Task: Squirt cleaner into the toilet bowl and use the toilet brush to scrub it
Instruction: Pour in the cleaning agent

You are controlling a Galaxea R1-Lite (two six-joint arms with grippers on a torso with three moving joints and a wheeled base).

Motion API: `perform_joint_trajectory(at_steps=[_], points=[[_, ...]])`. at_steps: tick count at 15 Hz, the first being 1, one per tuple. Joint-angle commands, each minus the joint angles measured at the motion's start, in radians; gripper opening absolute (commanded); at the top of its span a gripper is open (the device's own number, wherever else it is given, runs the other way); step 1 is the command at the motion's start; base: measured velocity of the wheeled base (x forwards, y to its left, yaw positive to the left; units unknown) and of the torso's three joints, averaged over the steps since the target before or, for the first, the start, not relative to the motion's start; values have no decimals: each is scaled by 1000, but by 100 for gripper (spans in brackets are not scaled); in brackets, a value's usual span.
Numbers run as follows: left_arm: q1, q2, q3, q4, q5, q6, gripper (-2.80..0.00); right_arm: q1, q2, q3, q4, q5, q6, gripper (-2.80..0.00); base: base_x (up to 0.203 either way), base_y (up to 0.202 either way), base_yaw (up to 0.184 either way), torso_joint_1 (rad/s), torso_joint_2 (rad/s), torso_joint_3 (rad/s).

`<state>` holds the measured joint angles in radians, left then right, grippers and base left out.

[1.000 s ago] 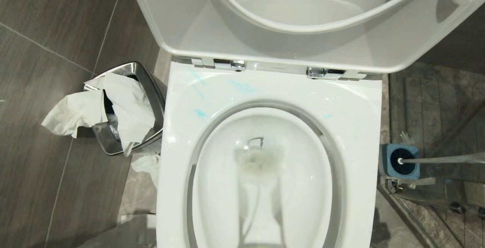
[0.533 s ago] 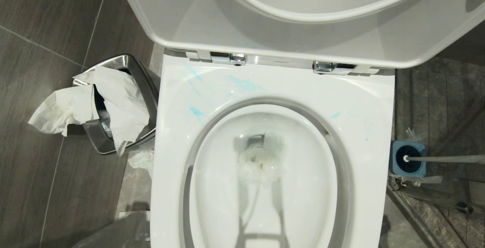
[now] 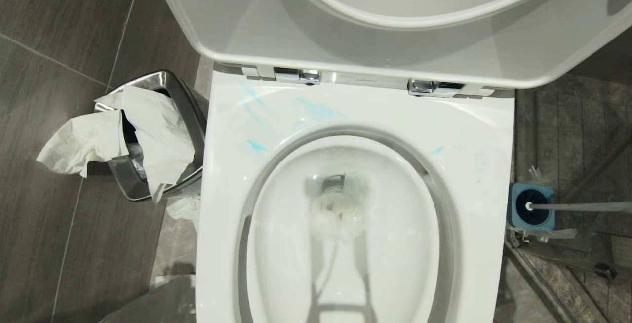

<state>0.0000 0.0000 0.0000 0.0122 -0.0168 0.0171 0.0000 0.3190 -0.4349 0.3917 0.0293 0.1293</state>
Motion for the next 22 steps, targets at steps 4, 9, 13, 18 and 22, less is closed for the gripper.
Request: perform_joint_trajectory(at_steps=[4,9,13,18,22], points=[[0,0,0,0,0,0,-280,0,652,-29,-475,87,1,-280,0,0,0,0,0,0],[0,0,0,0,0,0,-280,0,1062,107,-1061,55,-62,-280,0,0,0,0,0,0],[1,1,0,0,0,0,-280,35,1390,192,-1469,-30,-81,-280,0,0,0,0,0,0],[2,0,0,0,0,0,-280,146,1763,255,-1901,-184,-68,-280,0,0,0,0,0,0],[1,1,0,0,0,0,-280,203,1828,124,-1921,-187,-54,-280,0,0,0,2,-9,1]])
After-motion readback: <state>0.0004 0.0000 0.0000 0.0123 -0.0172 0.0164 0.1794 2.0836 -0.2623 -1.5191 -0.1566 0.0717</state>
